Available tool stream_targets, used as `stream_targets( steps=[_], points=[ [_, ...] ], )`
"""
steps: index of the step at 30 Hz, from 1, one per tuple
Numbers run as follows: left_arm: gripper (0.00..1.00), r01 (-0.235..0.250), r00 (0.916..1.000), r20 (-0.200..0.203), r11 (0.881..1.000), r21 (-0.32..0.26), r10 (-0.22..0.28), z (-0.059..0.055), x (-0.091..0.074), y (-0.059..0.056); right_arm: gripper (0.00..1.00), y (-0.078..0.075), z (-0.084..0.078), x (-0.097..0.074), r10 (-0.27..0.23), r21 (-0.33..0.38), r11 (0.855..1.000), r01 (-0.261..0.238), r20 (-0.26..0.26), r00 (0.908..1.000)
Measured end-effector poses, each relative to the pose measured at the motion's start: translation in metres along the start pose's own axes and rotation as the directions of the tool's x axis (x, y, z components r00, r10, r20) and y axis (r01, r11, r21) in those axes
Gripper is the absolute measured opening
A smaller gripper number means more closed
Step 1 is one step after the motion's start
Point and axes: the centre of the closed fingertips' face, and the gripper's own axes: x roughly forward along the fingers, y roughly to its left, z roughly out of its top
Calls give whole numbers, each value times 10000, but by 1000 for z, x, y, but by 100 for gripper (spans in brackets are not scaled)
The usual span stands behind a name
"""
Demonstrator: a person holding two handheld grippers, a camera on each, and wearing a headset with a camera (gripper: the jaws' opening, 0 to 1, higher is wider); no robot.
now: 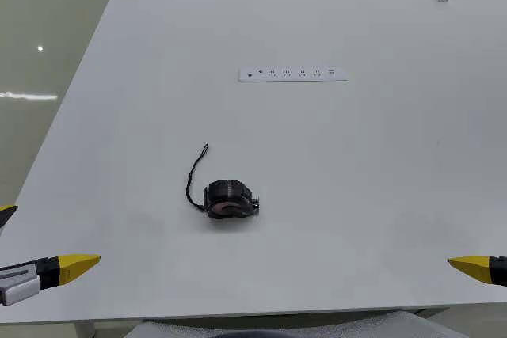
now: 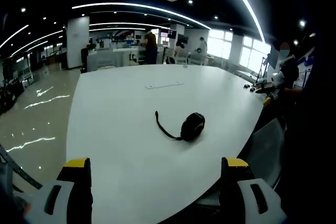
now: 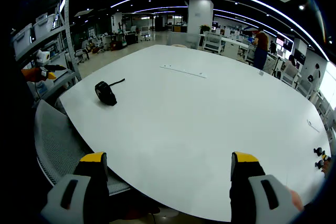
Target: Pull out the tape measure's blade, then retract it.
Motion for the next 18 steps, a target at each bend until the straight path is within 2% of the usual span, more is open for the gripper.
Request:
stream_targets(
  steps=[15, 16, 17, 18],
  points=[
    [100, -16, 10000, -10, 10000, -12, 16, -2, -2, 2, 100, 1, -2, 1, 140, 85, 9999, -139, -93, 9999],
    [100, -11, 10000, -4, 10000, -4, 11, -2, -2, 2, 100, 0, -2, 1, 90, 46, 9999, -90, -87, 9999],
    [100, 7, 10000, -2, 10000, -17, -7, -2, -2, 1, 100, -5, 1, 1, -176, -185, 9997, 177, 54, 9998],
    [100, 15, 10000, -12, 10000, -23, -15, -2, -2, 1, 100, -3, -1, 0, -87, -98, 9999, 87, -16, 10000]
  ],
)
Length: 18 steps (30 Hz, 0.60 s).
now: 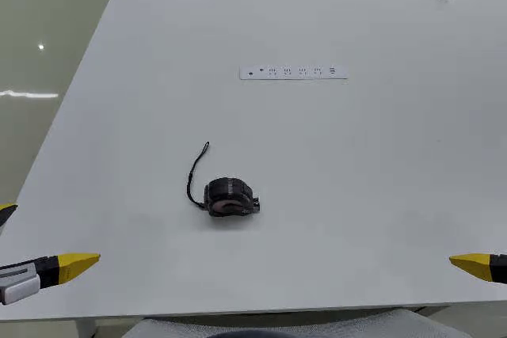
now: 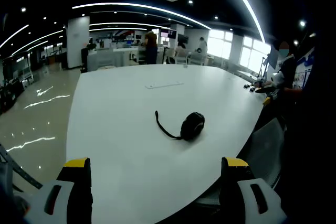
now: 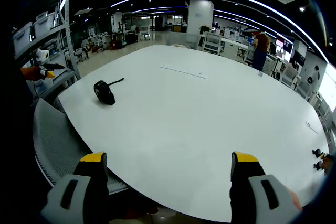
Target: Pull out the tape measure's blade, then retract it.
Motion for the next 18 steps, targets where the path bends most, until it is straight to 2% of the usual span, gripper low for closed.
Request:
stream_targets(
  steps=[10, 18],
  points=[
    [100, 59, 10000, 4, 10000, -10, -59, 0, 1, -2, 100, -4, 8, -1, -189, -120, 9997, 194, 436, 9989],
    [100, 69, 10000, 23, 10000, -3, -69, 2, 2, -2, 100, -3, 9, 1, -114, -166, 9998, 120, 336, 9994]
  ],
)
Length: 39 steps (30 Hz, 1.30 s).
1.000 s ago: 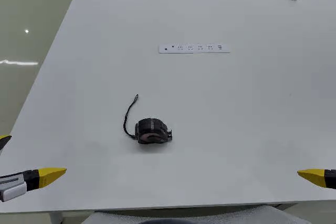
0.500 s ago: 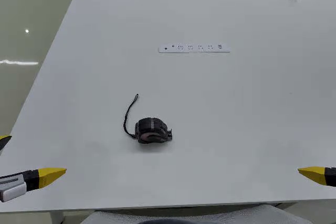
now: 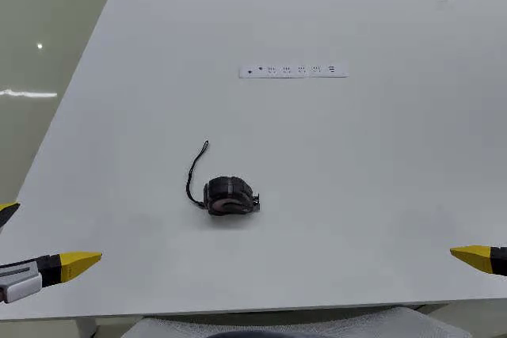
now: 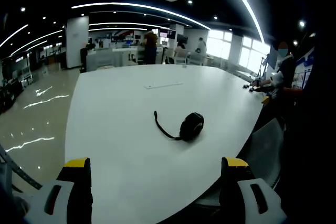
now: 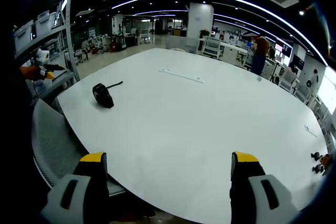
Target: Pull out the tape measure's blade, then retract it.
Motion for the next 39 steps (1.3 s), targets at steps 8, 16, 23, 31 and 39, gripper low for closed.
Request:
stream_targets(
  steps=[8, 16, 23, 31, 39],
  points=[
    [100, 140, 9999, -77, 9999, -76, -140, -2, 4, -5, 100, 4, 2, 6, 270, -157, 9995, -271, -69, 9996],
    [100, 22, 10000, -84, 9993, 370, -19, 0, 15, -9, 100, 8, 8, 19, 602, -683, 9958, -616, -220, 9979],
    [100, 340, 9993, -178, 9992, 207, -337, 0, 29, -15, 100, 14, 16, 36, 941, -1075, 9894, -974, -354, 9949],
    [100, 676, 9977, -46, 9970, 369, -674, 14, 50, -23, 100, 28, 29, 57, 1446, -1392, 9793, -1471, -275, 9891],
    [100, 1258, 9920, -150, 9896, 702, -1251, 25, 76, -33, 99, 41, 45, 78, 1982, -1711, 9648, -1997, -260, 9798]
  ],
)
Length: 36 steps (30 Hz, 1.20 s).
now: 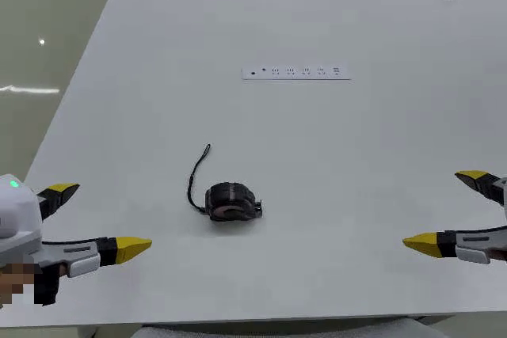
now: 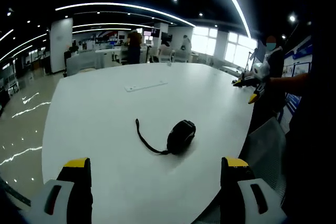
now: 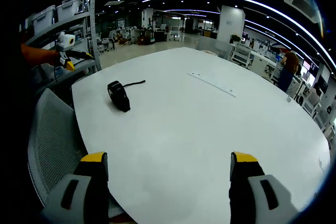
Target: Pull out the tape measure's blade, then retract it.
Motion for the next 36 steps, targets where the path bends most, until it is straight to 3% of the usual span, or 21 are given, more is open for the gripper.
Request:
stream_targets(
  steps=[2, 6, 14, 19, 30, 36],
  points=[
    [100, 355, 9994, 41, 9994, -3, -355, 3, 5, -4, 99, 1, 5, 4, 104, -158, 9998, -103, 76, 9999],
    [100, 411, 9991, 72, 9991, 122, -412, 9, 13, -4, 100, 2, 14, 10, 231, -218, 9995, -226, 239, 9994],
    [100, 836, 9965, -72, 9952, 503, -833, 18, 27, -9, 100, 13, 23, 27, 634, -649, 9959, -635, -28, 9980],
    [100, 1189, 9928, 58, 9887, 917, -1199, 28, 33, -12, 97, 17, 30, 35, 922, -881, 9918, -922, -32, 9957],
    [100, 1941, 9807, -552, 9663, 1693, -1873, 34, 55, -25, 93, 37, 44, 63, 1779, -1366, 9742, -1795, -242, 9837],
    [100, 2267, 9734, -746, 9574, 1786, -2166, 38, 67, -33, 93, 47, 50, 78, 2088, -1662, 9634, -2103, -265, 9776]
  ],
)
